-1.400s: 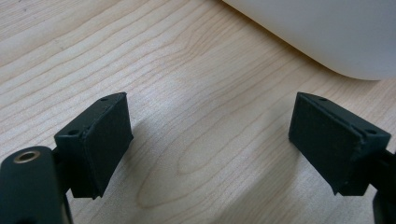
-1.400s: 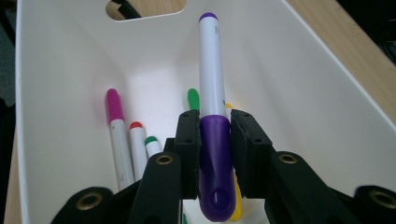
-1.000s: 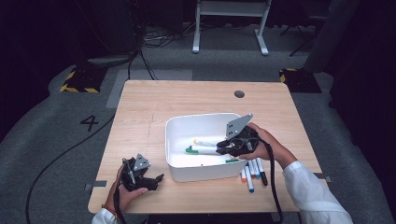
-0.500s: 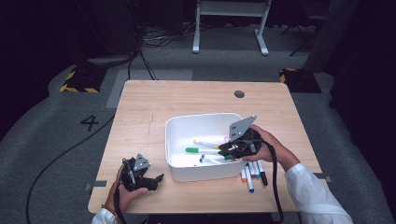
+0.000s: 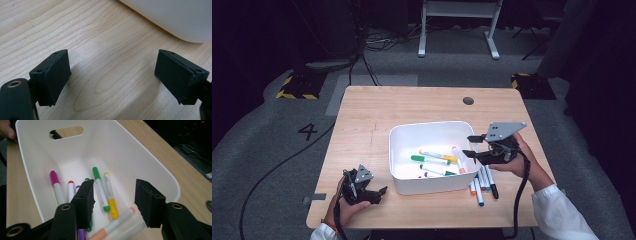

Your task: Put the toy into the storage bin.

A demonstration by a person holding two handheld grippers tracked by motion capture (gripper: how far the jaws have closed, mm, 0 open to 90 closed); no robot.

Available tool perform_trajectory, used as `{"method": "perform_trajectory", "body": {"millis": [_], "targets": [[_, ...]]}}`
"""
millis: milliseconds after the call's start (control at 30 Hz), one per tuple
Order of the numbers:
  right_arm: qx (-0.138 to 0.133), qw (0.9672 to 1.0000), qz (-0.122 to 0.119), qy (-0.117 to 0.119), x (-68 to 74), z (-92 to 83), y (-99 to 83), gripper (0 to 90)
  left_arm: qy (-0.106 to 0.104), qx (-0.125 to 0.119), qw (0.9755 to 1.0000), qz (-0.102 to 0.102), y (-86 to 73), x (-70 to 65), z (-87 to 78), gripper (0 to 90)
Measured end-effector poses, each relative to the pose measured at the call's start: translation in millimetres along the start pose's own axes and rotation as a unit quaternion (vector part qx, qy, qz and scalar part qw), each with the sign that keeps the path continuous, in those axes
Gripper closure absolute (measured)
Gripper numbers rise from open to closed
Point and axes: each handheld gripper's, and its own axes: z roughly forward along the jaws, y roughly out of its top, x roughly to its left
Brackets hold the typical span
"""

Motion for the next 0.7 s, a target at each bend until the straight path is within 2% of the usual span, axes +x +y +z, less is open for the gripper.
{"method": "perform_trajectory", "body": {"millis": [33, 200, 333, 500, 567, 700], "targets": [[-0.004, 1.0000, 0.002, -0.002, -0.7, -4.5, -2.9, 48.2, 0.000, 0.000, 1.0000, -0.001, 0.0, -0.1, 0.0, 13.4], [-0.027, 0.9980, 0.031, -0.049, -2.3, -35.6, -24.8, 38.9, 0.002, 0.000, 1.0000, -0.003, -0.2, -0.4, -0.1, 13.5], [-0.016, 0.9953, 0.056, -0.077, 3.0, -48.9, -49.4, 33.3, 0.003, -0.001, 1.0000, -0.004, -0.6, -0.9, -0.5, 13.5], [0.013, 0.9919, 0.075, -0.102, 13.3, -49.4, -86.6, 30.8, 0.003, -0.001, 1.0000, -0.005, -0.7, -1.0, -0.5, 13.5], [0.028, 0.9913, 0.082, -0.099, 18.2, -45.2, -100.8, 30.6, 0.003, -0.001, 1.0000, -0.005, -0.7, -1.0, -0.5, 13.5], [0.056, 0.9881, 0.092, -0.110, 29.3, -32.3, -126.2, 30.4, 0.003, -0.001, 1.0000, -0.005, -0.7, -1.0, -0.5, 13.5]]}}
